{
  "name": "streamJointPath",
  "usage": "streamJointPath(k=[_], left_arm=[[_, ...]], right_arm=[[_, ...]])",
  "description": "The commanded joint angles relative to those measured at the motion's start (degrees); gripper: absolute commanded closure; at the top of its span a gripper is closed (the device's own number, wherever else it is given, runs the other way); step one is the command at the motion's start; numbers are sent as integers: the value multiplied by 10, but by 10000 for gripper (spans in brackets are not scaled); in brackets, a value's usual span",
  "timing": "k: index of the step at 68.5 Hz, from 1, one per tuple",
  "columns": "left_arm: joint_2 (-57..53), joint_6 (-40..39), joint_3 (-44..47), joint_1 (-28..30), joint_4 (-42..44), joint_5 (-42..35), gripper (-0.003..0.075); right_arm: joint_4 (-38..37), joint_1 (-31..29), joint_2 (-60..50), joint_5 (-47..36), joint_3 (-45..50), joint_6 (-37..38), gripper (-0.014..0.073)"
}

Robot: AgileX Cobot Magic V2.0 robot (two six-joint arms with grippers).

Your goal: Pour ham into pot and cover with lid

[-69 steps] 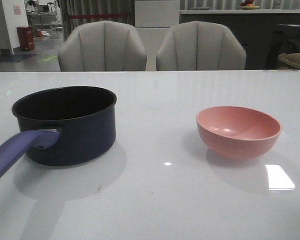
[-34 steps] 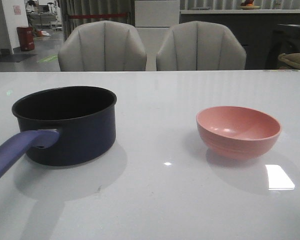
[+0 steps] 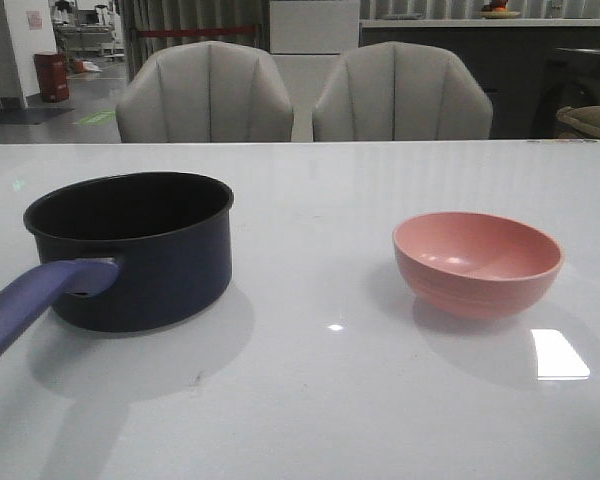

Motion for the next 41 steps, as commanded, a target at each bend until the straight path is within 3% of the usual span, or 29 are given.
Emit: streamJointPath(k=[1,17,41], left_arm=[[44,-1,-54,4,-2,5,95],[151,-1,-130,4,1,77,95],[228,-1,-179,4,5,106,95]], right_arm=[[5,1,4,-46,-16,-4,427],[5,1,4,-46,-16,-4,427],[5,1,4,-46,-16,-4,427]])
